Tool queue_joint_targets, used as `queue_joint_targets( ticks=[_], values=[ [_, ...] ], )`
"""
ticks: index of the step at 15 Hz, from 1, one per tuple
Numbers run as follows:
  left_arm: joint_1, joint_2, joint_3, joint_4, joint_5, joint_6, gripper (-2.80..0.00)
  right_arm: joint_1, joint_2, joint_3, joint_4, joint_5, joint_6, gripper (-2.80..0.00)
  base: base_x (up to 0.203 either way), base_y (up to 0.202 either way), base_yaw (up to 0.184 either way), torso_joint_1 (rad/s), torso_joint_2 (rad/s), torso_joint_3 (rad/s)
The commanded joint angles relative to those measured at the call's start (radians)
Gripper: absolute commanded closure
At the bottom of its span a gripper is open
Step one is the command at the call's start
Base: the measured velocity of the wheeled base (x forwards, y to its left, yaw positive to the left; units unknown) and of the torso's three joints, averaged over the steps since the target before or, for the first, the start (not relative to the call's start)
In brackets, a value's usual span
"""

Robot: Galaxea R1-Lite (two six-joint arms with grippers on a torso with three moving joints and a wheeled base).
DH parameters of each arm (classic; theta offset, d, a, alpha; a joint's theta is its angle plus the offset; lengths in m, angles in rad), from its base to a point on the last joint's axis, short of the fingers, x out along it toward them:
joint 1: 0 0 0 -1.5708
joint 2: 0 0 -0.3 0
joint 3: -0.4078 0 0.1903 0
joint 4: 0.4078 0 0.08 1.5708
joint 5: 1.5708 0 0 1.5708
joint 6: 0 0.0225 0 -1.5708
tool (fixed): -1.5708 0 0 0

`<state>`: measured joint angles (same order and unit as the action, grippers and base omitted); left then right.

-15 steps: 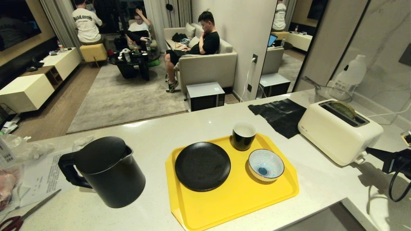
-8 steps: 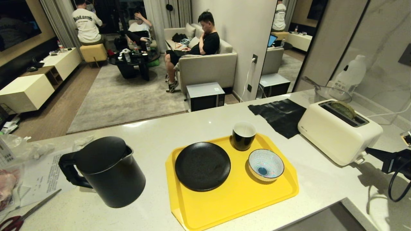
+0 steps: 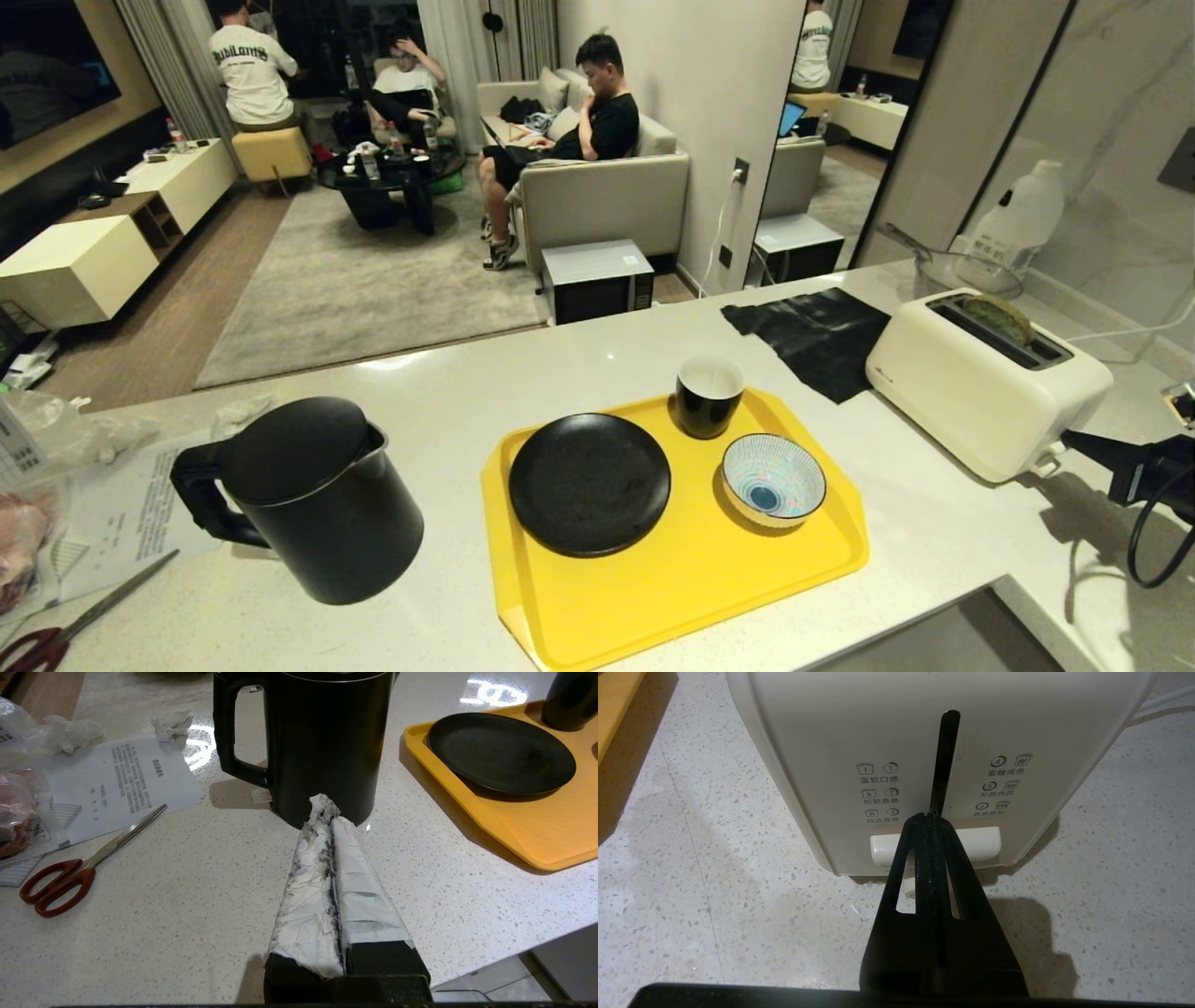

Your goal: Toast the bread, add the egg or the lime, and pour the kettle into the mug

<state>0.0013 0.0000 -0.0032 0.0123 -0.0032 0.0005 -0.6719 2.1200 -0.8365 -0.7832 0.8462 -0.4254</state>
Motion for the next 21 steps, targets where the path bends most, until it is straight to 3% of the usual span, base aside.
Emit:
queue_joint_targets(
  ticks=[1, 21],
  values=[
    [0.0, -0.003, 0.0, 0.0, 0.0, 0.0, 0.0, 0.0, 0.005, 0.0, -0.004, 0.004, -0.003, 0.0, 0.0, 0.0, 0.0, 0.0, 0.0, 0.0],
    [0.0, -0.003, 0.0, 0.0, 0.0, 0.0, 0.0, 0.0, 0.007, -0.016, -0.004, 0.005, -0.001, 0.0, 0.0, 0.0, 0.0, 0.0, 0.0, 0.0]
  ],
)
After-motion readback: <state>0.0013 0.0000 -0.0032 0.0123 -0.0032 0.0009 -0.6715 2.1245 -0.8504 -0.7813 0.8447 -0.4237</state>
